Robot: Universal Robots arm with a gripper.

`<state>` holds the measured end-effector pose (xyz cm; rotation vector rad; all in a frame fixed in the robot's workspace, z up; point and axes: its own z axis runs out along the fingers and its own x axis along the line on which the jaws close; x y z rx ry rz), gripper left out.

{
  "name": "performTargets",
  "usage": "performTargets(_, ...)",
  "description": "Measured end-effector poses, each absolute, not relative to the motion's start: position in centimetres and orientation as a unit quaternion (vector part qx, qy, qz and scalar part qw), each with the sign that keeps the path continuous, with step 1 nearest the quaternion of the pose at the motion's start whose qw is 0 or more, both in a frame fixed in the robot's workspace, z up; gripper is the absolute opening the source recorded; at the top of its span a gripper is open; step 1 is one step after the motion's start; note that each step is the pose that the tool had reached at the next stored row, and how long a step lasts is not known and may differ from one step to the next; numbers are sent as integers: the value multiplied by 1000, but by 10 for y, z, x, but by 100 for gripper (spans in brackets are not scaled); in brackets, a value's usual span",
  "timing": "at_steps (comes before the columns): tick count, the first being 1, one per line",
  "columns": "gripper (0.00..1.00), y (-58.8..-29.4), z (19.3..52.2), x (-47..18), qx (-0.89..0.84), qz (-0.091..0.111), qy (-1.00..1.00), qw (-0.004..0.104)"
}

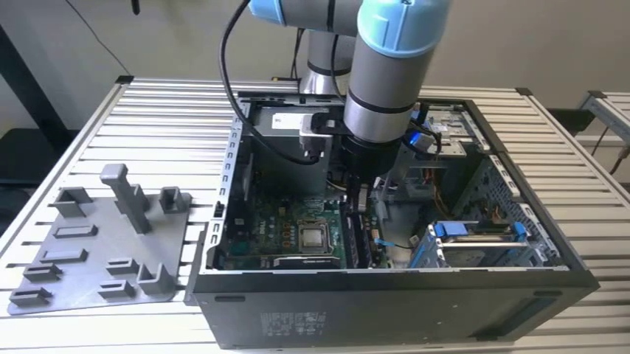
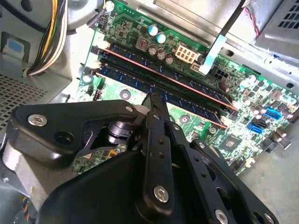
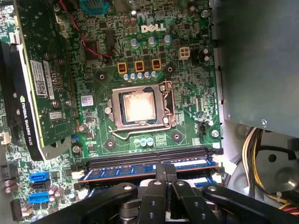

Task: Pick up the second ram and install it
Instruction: 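Press down the second ram until it locks into place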

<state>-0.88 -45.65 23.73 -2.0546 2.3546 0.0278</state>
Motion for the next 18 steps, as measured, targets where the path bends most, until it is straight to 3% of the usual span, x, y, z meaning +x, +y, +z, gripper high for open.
performTargets(13,11,-457,218,-9,-657,9,753,8)
performTargets(18,11,-457,230,-9,-657,11,753,10)
